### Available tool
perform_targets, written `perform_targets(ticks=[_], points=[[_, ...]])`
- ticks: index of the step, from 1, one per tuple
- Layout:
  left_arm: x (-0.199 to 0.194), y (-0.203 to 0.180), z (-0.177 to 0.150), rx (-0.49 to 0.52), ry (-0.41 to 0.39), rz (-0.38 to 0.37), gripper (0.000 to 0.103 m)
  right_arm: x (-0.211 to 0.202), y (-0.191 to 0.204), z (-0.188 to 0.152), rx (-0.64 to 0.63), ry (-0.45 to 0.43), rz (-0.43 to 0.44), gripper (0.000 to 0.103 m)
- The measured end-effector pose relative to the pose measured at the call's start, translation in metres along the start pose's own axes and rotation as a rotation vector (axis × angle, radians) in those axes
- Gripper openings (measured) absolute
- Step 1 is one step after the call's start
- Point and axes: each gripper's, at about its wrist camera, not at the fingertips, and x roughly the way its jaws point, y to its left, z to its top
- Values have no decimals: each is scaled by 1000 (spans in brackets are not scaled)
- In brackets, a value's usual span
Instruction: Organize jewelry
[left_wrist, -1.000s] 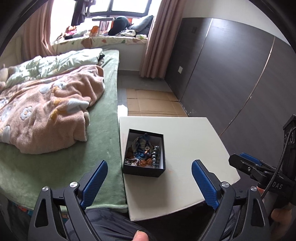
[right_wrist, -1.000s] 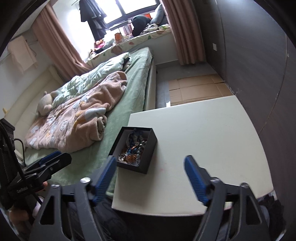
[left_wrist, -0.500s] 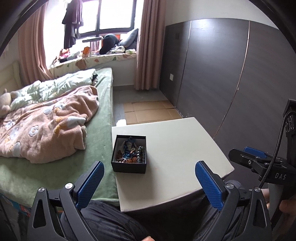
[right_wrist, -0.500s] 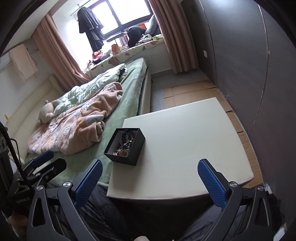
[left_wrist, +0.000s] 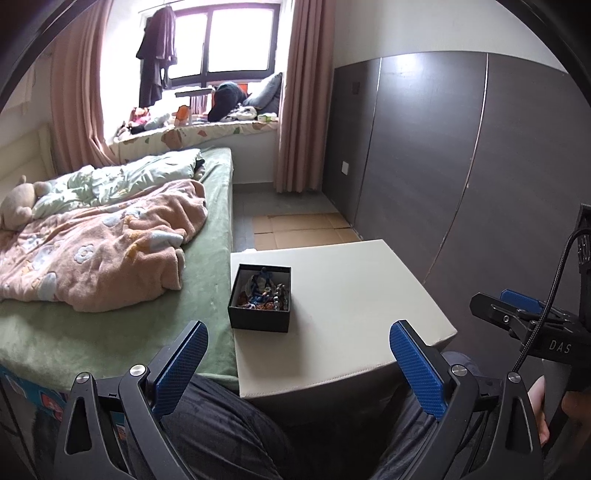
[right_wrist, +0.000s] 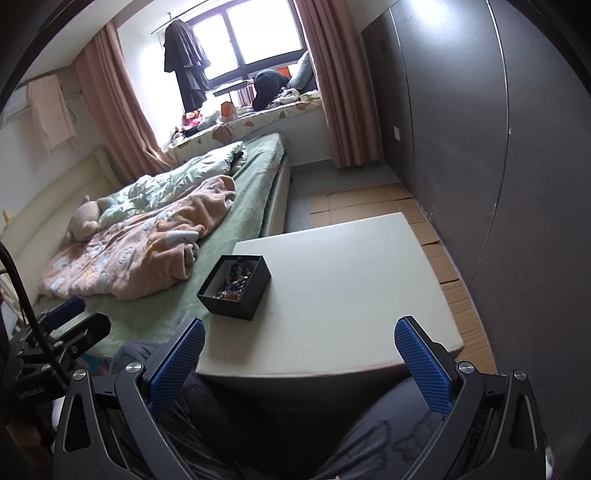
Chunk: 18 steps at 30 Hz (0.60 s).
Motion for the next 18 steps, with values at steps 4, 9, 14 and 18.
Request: perform_targets(ticks=[4,9,14,18], points=[[-8,-1,-5,-4,-13,-1,99,-10,1,-8,-10,-24,-11,103],[-13,-3,-8,2,-25,-2,99,-20,6,-15,-27,-41,2,103],[-18,-5,-8,9,-37,-1,99,-27,9,-17,-33,-55,12,103],[-21,-7,-8,15,-46,0,99,-31,10,-17,-35,-67,17,103]])
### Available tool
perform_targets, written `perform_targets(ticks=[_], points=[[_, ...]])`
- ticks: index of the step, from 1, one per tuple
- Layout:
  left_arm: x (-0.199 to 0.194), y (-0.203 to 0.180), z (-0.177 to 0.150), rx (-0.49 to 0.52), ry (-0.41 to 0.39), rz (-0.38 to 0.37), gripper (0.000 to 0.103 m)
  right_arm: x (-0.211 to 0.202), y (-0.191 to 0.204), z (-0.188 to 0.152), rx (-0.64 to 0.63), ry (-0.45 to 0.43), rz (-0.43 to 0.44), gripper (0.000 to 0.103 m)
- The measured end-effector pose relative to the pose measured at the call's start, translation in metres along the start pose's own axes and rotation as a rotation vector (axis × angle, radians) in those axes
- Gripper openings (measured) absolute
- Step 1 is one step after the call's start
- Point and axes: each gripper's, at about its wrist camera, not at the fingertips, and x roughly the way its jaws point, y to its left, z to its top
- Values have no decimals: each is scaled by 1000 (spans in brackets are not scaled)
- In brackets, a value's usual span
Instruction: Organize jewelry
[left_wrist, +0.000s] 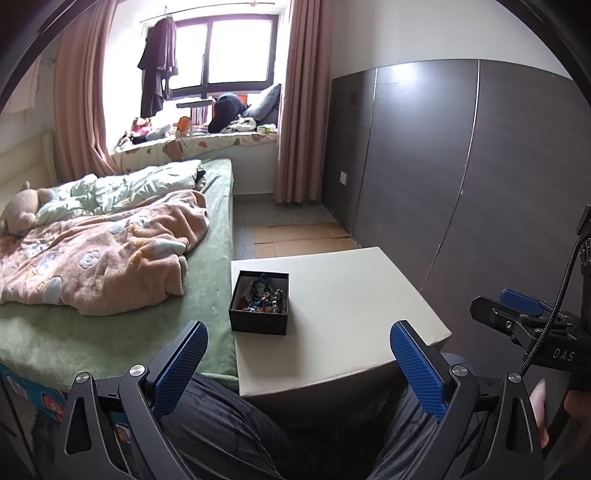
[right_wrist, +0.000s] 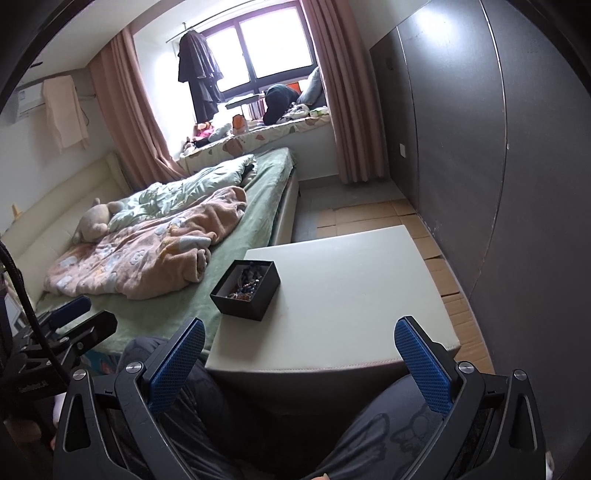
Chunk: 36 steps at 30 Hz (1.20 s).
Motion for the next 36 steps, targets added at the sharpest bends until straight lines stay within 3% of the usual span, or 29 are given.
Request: perform_targets(ticks=[36], points=[[5,7,2,-18,-8,16,101,12,0,-4,29,-6,-43,103]])
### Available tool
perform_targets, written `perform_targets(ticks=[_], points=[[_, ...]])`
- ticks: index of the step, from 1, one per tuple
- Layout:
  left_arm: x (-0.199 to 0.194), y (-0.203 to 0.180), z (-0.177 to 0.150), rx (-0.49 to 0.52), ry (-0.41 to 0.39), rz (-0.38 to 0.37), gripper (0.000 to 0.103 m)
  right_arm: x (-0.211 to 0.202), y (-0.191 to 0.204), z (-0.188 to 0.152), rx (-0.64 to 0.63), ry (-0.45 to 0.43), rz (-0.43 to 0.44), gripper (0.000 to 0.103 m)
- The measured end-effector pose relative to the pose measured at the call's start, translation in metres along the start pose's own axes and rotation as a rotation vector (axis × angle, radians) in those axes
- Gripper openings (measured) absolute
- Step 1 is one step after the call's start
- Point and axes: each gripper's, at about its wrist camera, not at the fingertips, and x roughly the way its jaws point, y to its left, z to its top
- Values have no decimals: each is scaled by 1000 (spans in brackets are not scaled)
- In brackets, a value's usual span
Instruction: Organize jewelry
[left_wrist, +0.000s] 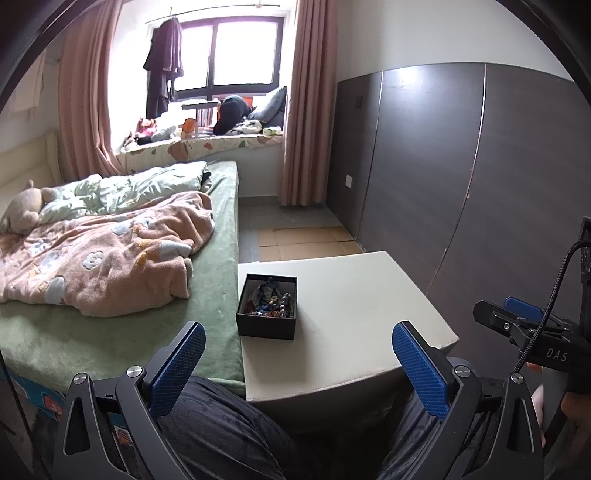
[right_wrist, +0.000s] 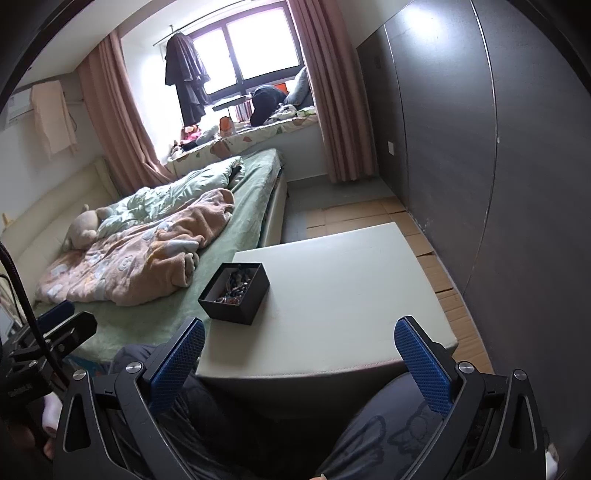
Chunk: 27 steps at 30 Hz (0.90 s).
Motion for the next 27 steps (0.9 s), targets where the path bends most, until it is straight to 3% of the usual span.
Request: perform_targets(ticks=[27], points=[[-6,-13,0,38,1,-12,101,-17,-6,4,11,-23,13,103]])
